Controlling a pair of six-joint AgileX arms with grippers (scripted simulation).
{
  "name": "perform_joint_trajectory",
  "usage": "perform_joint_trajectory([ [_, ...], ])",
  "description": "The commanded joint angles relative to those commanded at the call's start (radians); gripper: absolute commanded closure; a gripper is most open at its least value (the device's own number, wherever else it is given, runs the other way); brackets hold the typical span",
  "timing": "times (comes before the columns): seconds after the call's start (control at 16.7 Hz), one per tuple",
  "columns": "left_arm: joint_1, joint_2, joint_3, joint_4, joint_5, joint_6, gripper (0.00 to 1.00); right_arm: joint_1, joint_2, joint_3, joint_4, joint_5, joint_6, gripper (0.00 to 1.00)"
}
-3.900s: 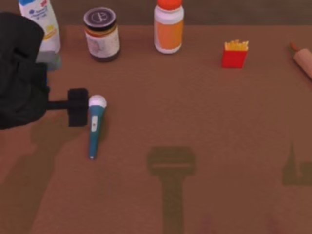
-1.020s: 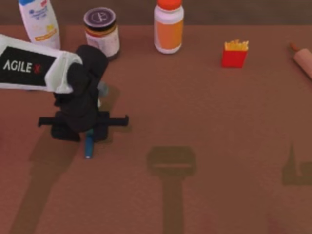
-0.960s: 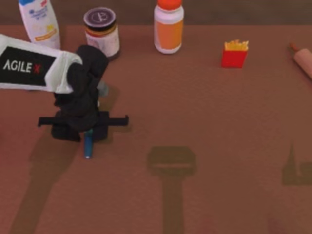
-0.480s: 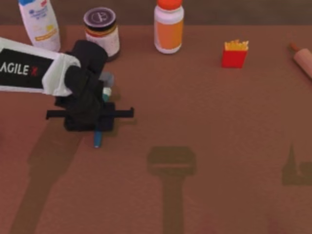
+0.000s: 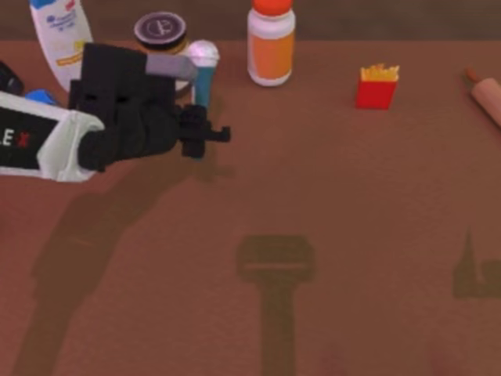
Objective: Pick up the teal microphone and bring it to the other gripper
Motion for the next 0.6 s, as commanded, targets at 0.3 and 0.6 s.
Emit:
perform_joint_trajectory([
  [0.3, 0.016, -0.114, -0.13, 0.438, 0.15, 0.093, 1.0, 0.0, 0.0, 0.0, 0.0, 0.0, 0.0, 0.0],
  [0.6, 0.028, -0.207, -0.198, 0.645, 0.235, 0.151, 1.0, 0.0, 0.0, 0.0, 0.0, 0.0, 0.0, 0.0],
])
